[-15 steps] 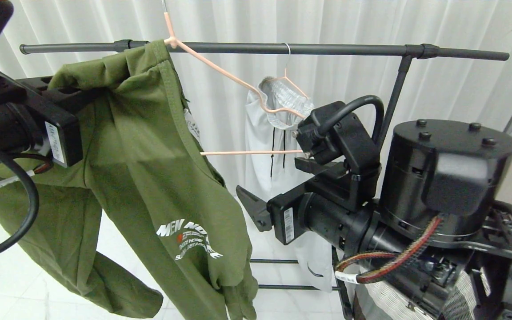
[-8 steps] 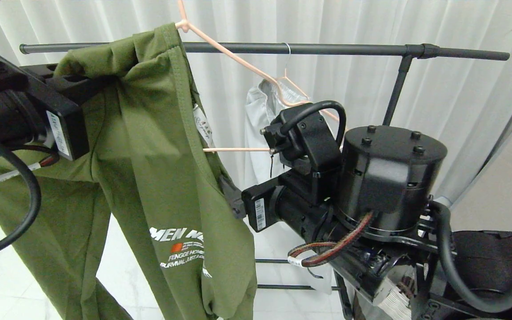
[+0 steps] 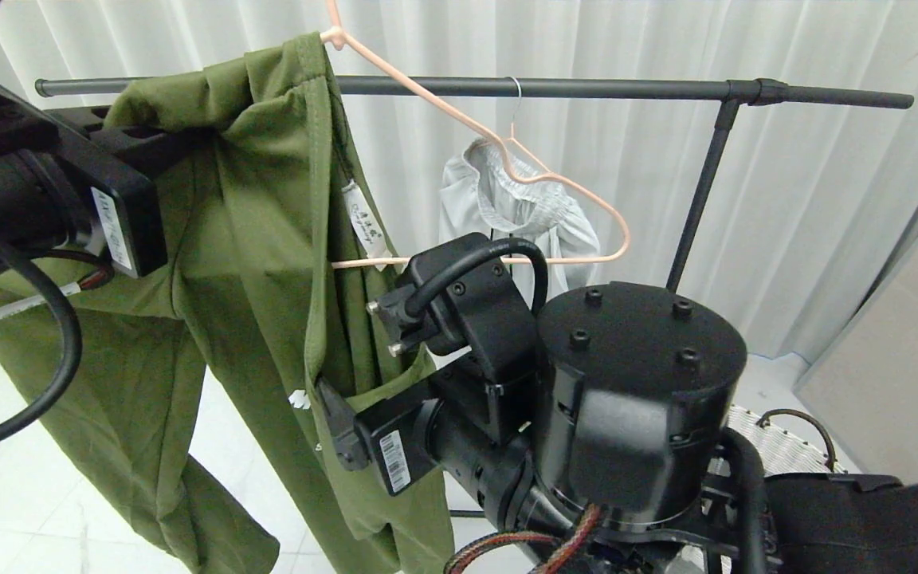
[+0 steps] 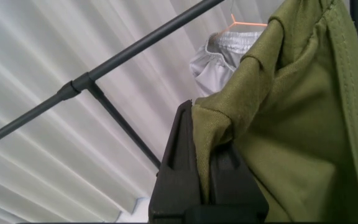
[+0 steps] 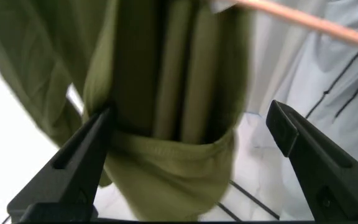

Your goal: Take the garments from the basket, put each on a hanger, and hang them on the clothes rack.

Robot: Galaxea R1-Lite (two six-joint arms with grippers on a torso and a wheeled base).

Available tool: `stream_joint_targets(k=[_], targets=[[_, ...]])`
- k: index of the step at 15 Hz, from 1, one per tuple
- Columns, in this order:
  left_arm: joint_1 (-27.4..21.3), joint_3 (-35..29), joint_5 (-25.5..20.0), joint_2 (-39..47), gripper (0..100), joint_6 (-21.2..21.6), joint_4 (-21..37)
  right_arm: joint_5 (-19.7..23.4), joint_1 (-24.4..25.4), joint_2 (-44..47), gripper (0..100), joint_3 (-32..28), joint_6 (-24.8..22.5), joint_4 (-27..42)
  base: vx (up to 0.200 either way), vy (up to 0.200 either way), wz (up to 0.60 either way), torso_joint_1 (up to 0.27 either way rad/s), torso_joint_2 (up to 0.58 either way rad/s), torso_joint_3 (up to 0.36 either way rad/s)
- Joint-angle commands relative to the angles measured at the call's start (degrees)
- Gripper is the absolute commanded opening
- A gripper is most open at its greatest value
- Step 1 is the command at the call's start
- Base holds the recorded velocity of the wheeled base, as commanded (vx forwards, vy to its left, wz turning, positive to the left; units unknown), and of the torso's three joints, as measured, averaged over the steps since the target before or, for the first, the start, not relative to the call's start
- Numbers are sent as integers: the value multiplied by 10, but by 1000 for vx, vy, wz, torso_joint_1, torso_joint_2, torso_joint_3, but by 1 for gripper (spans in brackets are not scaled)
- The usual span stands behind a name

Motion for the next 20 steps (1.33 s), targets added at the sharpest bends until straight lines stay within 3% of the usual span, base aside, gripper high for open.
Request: stream_joint_targets(k=[1,5,8,11,15,20], targets=[[0,-4,0,-1,0,0,-1,-2,-9,8,100,3,0,1,0,0,0,0,0,0],[0,-14,0,0,0,-7,-1,-5,-53,16,100,4,0,12,0,0,0,0,0,0],[3,-11,1,1,0,-8,-1,-47,-78,12,100,13,0,43,0,0,0,0,0,0],[30,-5,1,3,0,-4,-1,-75,-119,-25,100,66,-4,44,0,0,0,0,0,0],[49,3,1,3,0,-4,-1,-78,-191,-91,100,144,-7,45,0,0,0,0,0,0],[51,30,1,-9,0,-3,-1,-77,-263,-129,100,158,-9,60,0,0,0,0,0,0]])
